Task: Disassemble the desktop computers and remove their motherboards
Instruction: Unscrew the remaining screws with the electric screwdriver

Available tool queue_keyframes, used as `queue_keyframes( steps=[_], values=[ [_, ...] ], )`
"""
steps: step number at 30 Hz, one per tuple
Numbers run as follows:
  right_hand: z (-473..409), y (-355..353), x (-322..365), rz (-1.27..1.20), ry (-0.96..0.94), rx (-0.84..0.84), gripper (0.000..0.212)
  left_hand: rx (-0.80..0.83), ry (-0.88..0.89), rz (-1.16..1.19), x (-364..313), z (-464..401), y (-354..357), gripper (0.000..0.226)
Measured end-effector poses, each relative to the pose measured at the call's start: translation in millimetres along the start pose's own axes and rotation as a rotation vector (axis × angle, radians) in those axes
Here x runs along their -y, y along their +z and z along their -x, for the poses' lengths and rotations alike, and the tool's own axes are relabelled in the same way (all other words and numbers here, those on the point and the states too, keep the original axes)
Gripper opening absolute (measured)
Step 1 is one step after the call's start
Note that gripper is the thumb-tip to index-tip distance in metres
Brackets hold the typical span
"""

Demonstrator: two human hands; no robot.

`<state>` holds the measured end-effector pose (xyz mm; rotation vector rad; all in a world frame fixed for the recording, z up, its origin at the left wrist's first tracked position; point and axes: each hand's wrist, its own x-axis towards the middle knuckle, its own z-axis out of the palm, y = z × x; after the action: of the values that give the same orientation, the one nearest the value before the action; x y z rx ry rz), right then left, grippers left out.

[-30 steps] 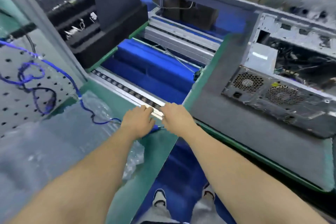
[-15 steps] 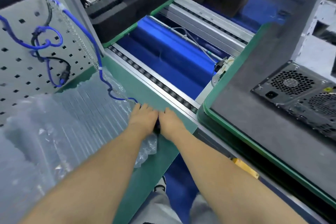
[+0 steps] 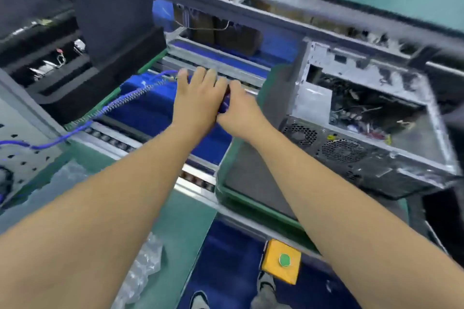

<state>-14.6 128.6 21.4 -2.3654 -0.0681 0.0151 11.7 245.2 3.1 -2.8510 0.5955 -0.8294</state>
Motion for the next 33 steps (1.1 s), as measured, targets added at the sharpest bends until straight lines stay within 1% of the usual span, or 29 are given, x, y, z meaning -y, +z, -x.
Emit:
queue_keyframes(
  steps=[1, 3, 4, 6, 8, 10, 12, 14, 17, 18, 20, 21, 23, 25, 27, 29, 31, 33],
  values=[
    [-2.5, -30.5, -2.6, -0.038, -0.005, -0.056, 0.033, -0.073, 0.024, 0.010, -13.8, -25.6, -12.0, 0.016],
    [-5.5, -88.2, -13.1, -0.165, 0.006, -0.172, 0.034, -0.170, 0.086, 0.052, -46.8, -72.9, -34.2, 0.019],
    [-4.6, -115.4, -21.1, -0.276, 0.029, -0.200, 0.032, -0.216, 0.116, 0.070, -65.7, -94.0, -43.6, 0.020],
    [-0.8, -165.7, -48.1, -0.461, 0.083, -0.171, 0.030, -0.331, 0.200, 0.093, -106.0, -129.9, -56.3, 0.018],
    [6.1, -207.5, -82.3, -0.477, 0.099, -0.142, 0.030, -0.414, 0.335, 0.128, -148.8, -155.8, -58.3, 0.017],
    [11.5, -235.3, -118.0, -0.450, 0.111, -0.161, 0.028, -0.498, 0.432, 0.148, -190.7, -171.4, -50.6, 0.015],
    [11.8, -248.6, -151.2, -0.473, 0.137, -0.178, 0.027, -0.557, 0.455, 0.173, -226.2, -175.9, -35.6, 0.016],
    [4.5, -251.5, -183.8, -0.527, 0.190, -0.225, 0.028, -0.557, 0.474, 0.234, -250.8, -174.6, -19.0, 0.022],
    [-5.0, -247.8, -225.7, -0.702, 0.275, -0.313, 0.021, -0.439, 0.500, 0.295, -260.2, -167.6, 0.4, 0.033],
    [-6.5, -246.0, -236.3, -0.758, 0.284, -0.322, 0.019, -0.372, 0.487, 0.338, -258.9, -165.6, 4.2, 0.036],
    [-7.6, -242.5, -250.9, -0.806, 0.260, -0.317, 0.015, -0.181, 0.444, 0.481, -255.9, -163.6, 9.1, 0.037],
    [-8.1, -241.1, -254.2, -0.808, 0.242, -0.314, 0.015, -0.063, 0.400, 0.518, -254.6, -163.1, 11.6, 0.033],
    [-12.0, -236.9, -254.9, -0.760, 0.209, -0.316, 0.021, 0.157, 0.258, 0.470, -252.3, -163.8, 20.4, 0.022],
    [-15.6, -232.1, -249.1, -0.700, 0.180, -0.318, 0.026, 0.285, 0.109, 0.469, -248.9, -164.0, 31.2, 0.015],
    [-16.4, -229.0, -244.8, -0.747, 0.185, -0.325, 0.026, 0.317, 0.044, 0.509, -245.5, -164.3, 41.2, 0.016],
    [-15.4, -228.2, -244.6, -0.864, 0.191, -0.325, 0.024, 0.320, 0.025, 0.549, -244.1, -165.3, 47.2, 0.017],
    [-16.3, -228.3, -245.9, -0.995, 0.189, -0.313, 0.017, 0.323, -0.011, 0.587, -244.7, -164.7, 49.3, 0.017],
    [-18.7, -227.4, -247.6, -1.004, 0.187, -0.339, 0.011, 0.340, -0.031, 0.601, -246.8, -163.3, 51.6, 0.018]
  ],
)
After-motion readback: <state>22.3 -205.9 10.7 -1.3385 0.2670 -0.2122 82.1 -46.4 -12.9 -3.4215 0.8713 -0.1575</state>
